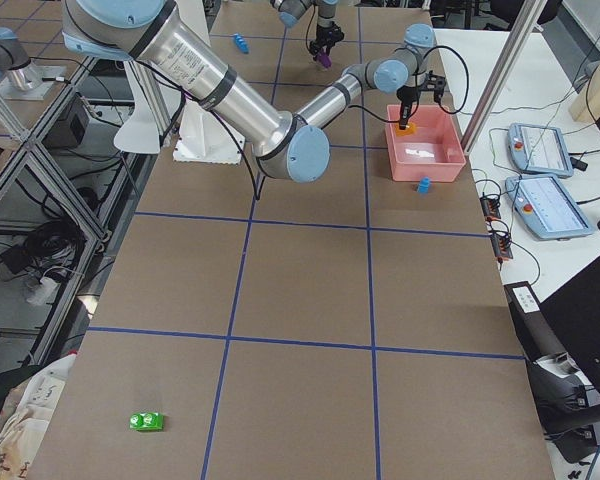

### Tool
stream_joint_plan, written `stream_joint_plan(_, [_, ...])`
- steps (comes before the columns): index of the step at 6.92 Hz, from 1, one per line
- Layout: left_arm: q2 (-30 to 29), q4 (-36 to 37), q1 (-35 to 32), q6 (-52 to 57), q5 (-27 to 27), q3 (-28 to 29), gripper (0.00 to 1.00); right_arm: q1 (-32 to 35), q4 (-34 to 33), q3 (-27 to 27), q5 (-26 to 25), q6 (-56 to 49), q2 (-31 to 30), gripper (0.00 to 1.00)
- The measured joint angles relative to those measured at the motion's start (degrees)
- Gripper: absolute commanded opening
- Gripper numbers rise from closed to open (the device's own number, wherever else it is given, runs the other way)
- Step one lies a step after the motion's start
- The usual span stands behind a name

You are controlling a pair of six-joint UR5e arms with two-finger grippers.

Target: Put all blocks into box

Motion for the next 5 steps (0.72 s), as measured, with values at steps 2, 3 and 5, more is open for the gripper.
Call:
stream_joint_plan(2, [-0.14,0.14,-0.15,-0.71,-0.30,-1.10,0.00,-1.69,5.48,-5.23,-5.77,4.16,2.06,0.00])
stream_joint_plan(3, [-0.36,0.18,-0.29,-1.77,-0.40,-2.70,0.00,-2.43,9.06,-8.45,-8.81,7.02,3.26,0.29])
stream_joint_plan(5, [-4.81,0.22,-0.48,-10.76,-0.32,-5.12,0.00,-3.40,13.59,-11.59,-12.20,9.76,4.19,1.00])
